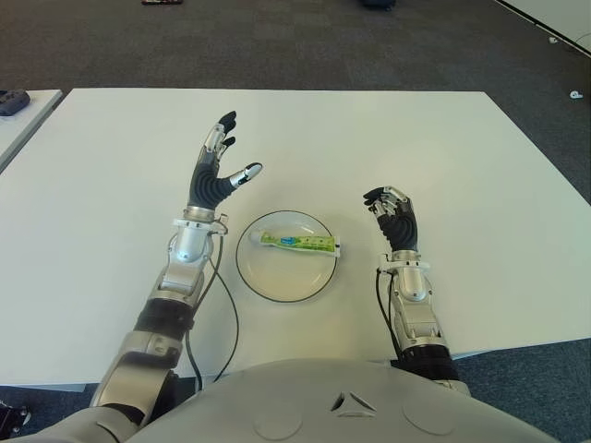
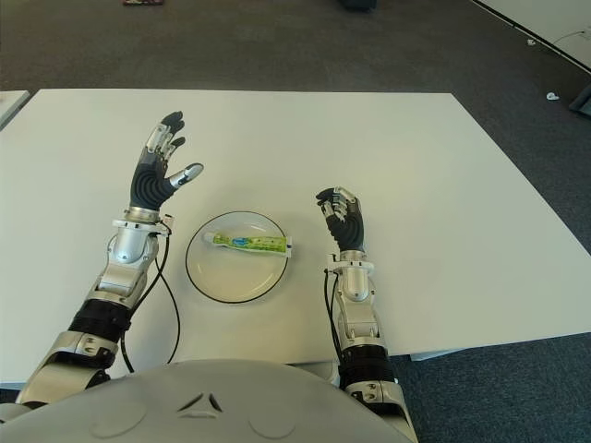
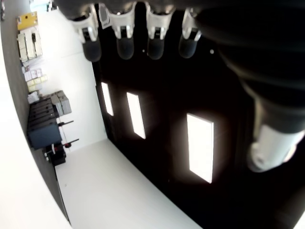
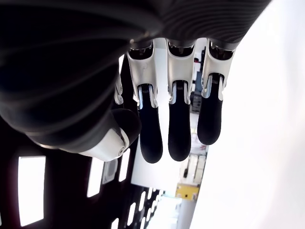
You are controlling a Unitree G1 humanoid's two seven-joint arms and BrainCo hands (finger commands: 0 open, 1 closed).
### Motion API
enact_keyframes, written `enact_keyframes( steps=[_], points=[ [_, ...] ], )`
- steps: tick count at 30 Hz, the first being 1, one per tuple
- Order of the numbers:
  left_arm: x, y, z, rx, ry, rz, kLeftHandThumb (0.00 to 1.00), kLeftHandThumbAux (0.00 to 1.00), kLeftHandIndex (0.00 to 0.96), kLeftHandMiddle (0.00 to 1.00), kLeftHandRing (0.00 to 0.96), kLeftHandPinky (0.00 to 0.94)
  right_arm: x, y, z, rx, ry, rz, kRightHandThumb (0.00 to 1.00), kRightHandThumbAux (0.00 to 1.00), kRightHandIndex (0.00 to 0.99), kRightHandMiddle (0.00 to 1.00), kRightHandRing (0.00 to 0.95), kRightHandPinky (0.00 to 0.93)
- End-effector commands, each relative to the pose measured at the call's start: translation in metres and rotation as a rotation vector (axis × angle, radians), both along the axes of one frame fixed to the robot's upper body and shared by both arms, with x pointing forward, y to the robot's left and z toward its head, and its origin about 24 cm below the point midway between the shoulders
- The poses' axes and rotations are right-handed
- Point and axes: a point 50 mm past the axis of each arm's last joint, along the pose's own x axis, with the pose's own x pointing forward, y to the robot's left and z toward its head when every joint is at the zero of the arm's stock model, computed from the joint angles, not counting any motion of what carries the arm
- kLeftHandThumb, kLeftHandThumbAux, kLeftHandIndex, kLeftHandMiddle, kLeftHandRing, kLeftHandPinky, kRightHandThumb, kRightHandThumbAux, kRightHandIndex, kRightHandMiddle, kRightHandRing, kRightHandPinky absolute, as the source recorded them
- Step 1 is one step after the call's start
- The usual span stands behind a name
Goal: Put the toothpaste on the table into the plate.
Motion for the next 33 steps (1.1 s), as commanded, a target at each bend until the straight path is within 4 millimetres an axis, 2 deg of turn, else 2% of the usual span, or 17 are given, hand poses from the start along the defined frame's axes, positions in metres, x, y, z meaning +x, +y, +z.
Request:
enact_keyframes(
  steps=[1, 3, 5, 6, 8, 9, 11, 18, 33],
  points=[
    [0.002, 0.014, -0.006, -0.048, 0.037, 0.086, 0.156, 0.690, 0.199, 0.181, 0.166, 0.209, 0.003, 0.002, -0.001, 0.016, 0.007, -0.002, 0.703, 0.730, 0.428, 0.466, 0.450, 0.444],
    [0.003, 0.017, -0.009, -0.045, 0.037, 0.111, 0.190, 0.751, 0.345, 0.288, 0.257, 0.271, 0.003, 0.002, -0.001, 0.017, 0.008, -0.003, 0.703, 0.731, 0.428, 0.464, 0.446, 0.449],
    [0.003, 0.018, -0.010, -0.042, 0.035, 0.121, 0.205, 0.779, 0.407, 0.338, 0.302, 0.305, 0.003, 0.002, -0.001, 0.017, 0.010, -0.004, 0.703, 0.731, 0.428, 0.463, 0.444, 0.451],
    [0.004, 0.019, -0.010, -0.040, 0.034, 0.124, 0.379, 0.756, 0.414, 0.367, 0.330, 0.330, 0.004, 0.002, -0.001, 0.018, 0.011, -0.004, 0.703, 0.731, 0.428, 0.463, 0.443, 0.453],
    [0.004, 0.020, -0.011, -0.019, 0.026, 0.144, 0.533, 0.736, 0.422, 0.417, 0.385, 0.376, 0.004, 0.001, -0.001, 0.015, 0.015, -0.009, 0.703, 0.731, 0.428, 0.462, 0.442, 0.461],
    [0.004, 0.020, -0.012, -0.011, 0.022, 0.152, 0.592, 0.729, 0.426, 0.456, 0.434, 0.421, 0.004, 0.001, -0.001, 0.014, 0.017, -0.011, 0.703, 0.731, 0.428, 0.462, 0.442, 0.462],
    [0.004, 0.021, -0.014, 0.009, 0.017, 0.167, 0.644, 0.723, 0.429, 0.498, 0.487, 0.471, 0.004, 0.001, -0.001, 0.012, 0.016, -0.016, 0.702, 0.731, 0.428, 0.462, 0.443, 0.466],
    [-0.003, 0.020, -0.025, 0.055, 0.048, 0.184, 0.696, 0.719, 0.432, 0.576, 0.582, 0.564, 0.004, 0.000, -0.001, 0.018, 0.010, -0.030, 0.703, 0.731, 0.428, 0.464, 0.443, 0.455],
    [-0.015, 0.014, -0.044, 0.109, 0.136, 0.193, 0.703, 0.719, 0.433, 0.650, 0.650, 0.618, 0.004, -0.003, 0.002, 0.022, 0.002, -0.050, 0.705, 0.731, 0.428, 0.465, 0.447, 0.462]
  ],
)
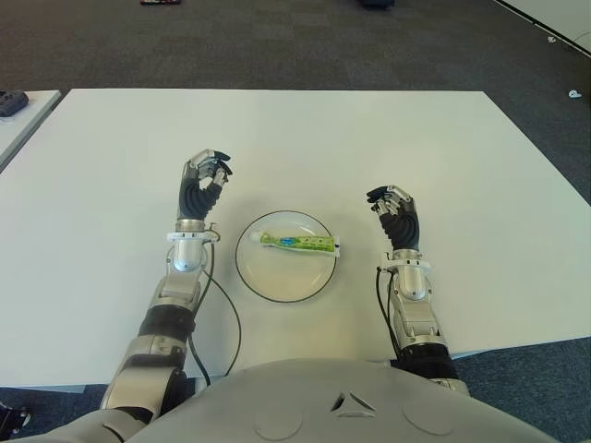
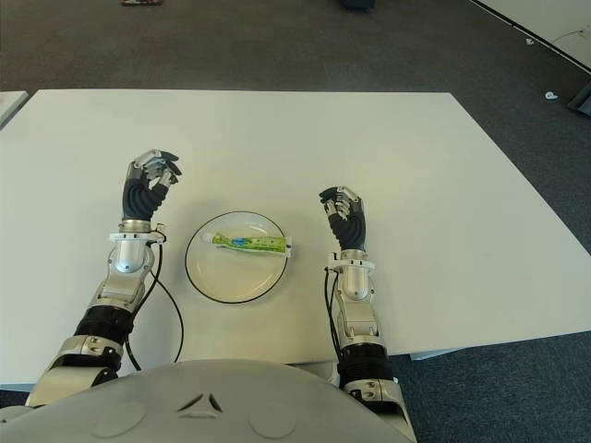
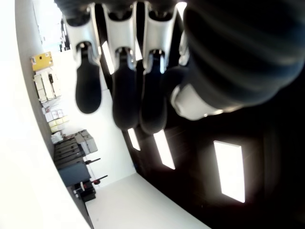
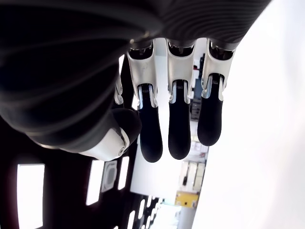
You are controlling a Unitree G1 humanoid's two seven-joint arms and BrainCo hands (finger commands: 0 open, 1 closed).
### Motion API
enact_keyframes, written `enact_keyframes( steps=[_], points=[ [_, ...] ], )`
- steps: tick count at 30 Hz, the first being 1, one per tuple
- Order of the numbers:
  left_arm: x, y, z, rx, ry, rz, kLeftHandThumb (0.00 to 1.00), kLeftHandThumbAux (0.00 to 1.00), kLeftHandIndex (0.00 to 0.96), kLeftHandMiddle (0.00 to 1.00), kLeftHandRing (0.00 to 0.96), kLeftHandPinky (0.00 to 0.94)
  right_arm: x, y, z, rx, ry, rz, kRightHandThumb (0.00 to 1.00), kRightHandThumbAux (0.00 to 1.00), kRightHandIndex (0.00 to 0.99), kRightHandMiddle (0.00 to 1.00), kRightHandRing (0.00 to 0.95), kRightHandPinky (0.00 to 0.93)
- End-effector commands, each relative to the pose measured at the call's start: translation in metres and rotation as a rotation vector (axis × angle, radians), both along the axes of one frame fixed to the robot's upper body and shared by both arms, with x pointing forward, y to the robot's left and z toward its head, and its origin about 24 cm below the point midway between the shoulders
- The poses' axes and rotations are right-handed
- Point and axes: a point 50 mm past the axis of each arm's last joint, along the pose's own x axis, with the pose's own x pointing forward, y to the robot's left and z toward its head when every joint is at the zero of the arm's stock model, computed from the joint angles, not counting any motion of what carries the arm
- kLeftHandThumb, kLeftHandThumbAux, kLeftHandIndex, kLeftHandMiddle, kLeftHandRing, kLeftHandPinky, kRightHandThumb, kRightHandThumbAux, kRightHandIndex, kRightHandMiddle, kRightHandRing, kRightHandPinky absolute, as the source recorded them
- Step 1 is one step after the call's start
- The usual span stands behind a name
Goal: Put the toothpaste on the table into the plate.
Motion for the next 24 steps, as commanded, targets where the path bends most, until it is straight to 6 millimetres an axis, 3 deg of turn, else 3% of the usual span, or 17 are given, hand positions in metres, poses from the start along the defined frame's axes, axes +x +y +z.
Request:
enact_keyframes(
  steps=[1, 24],
  points=[
    [-0.007, -0.004, -0.012, 0.002, 0.058, 0.018, 0.703, 0.719, 0.433, 0.652, 0.651, 0.621, 0.002, -0.001, 0.001, 0.011, 0.006, -0.011, 0.705, 0.731, 0.428, 0.465, 0.447, 0.462],
    [-0.029, -0.016, -0.036, -0.045, 0.225, 0.019, 0.705, 0.718, 0.431, 0.625, 0.632, 0.600, 0.002, 0.000, 0.003, 0.027, 0.016, -0.032, 0.706, 0.732, 0.428, 0.464, 0.448, 0.454]
  ],
)
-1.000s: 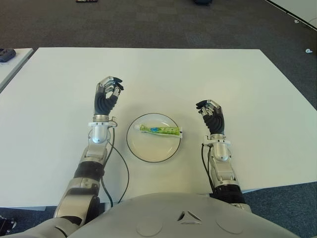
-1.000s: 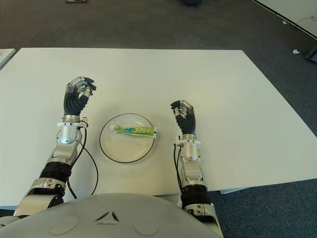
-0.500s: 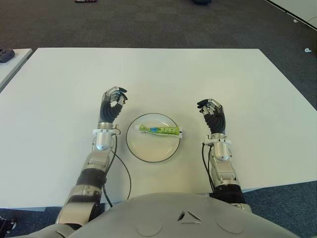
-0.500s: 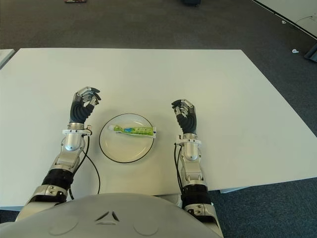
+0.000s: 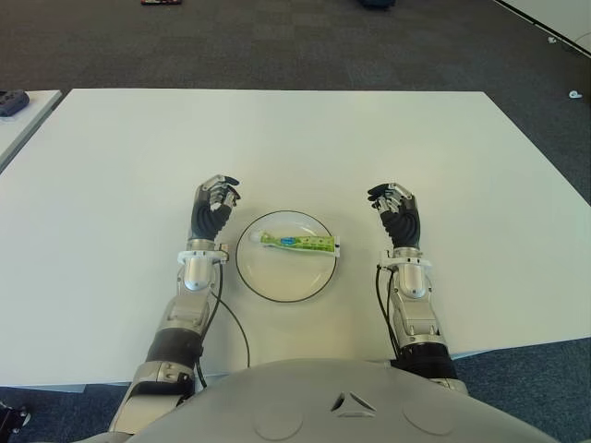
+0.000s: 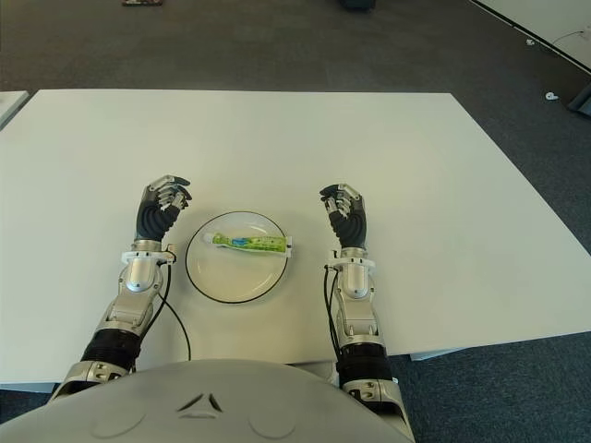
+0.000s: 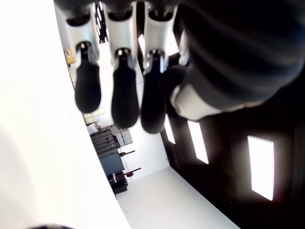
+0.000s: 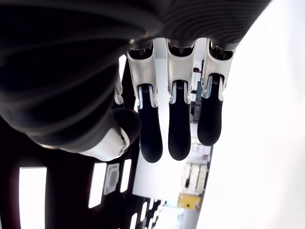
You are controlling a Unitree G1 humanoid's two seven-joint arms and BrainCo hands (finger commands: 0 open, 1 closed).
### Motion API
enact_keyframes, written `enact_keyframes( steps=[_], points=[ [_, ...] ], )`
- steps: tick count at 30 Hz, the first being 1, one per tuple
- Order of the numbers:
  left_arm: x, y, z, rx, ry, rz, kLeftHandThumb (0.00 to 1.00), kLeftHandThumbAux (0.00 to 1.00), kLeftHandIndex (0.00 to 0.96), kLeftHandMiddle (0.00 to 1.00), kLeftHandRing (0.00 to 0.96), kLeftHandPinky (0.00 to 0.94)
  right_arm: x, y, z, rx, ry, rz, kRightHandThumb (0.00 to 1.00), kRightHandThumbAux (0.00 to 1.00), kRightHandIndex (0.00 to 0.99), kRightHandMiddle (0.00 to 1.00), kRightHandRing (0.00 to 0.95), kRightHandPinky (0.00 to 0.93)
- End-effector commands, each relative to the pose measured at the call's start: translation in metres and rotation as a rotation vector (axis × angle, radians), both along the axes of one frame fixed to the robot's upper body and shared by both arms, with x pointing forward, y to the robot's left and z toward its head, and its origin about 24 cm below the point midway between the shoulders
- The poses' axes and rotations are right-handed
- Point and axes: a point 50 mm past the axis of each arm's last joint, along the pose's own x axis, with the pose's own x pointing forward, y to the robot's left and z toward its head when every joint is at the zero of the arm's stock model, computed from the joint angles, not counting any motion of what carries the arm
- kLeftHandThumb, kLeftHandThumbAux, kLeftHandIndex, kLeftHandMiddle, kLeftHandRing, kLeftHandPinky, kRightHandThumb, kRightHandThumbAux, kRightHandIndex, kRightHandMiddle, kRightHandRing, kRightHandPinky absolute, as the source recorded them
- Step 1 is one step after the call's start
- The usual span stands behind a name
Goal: Put the toothpaste on the table into the plate.
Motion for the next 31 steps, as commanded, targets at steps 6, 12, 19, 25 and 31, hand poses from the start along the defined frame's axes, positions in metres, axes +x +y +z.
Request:
enact_keyframes(
  steps=[6, 12, 19, 25, 31],
  points=[
    [-0.009, -0.005, -0.020, -0.041, 0.096, 0.003, 0.705, 0.717, 0.432, 0.622, 0.628, 0.592, 0.001, -0.002, -0.001, 0.019, 0.024, -0.019, 0.706, 0.732, 0.428, 0.463, 0.445, 0.448],
    [-0.011, -0.006, -0.025, -0.052, 0.124, 0.005, 0.705, 0.717, 0.432, 0.631, 0.636, 0.607, 0.001, -0.002, -0.002, 0.022, 0.024, -0.014, 0.706, 0.732, 0.428, 0.462, 0.447, 0.456],
    [-0.011, -0.006, -0.029, -0.081, 0.145, 0.020, 0.705, 0.717, 0.432, 0.639, 0.641, 0.613, 0.002, -0.001, -0.002, 0.021, 0.021, -0.003, 0.706, 0.731, 0.428, 0.459, 0.443, 0.450],
    [-0.010, -0.005, -0.032, -0.104, 0.150, 0.037, 0.706, 0.716, 0.433, 0.655, 0.653, 0.627, 0.003, -0.001, -0.002, 0.022, 0.023, -0.002, 0.706, 0.731, 0.429, 0.457, 0.441, 0.448],
    [-0.009, -0.003, -0.033, -0.111, 0.151, 0.046, 0.706, 0.716, 0.434, 0.666, 0.660, 0.625, 0.003, 0.000, -0.002, 0.026, 0.027, -0.004, 0.706, 0.731, 0.429, 0.455, 0.440, 0.442]
  ],
)
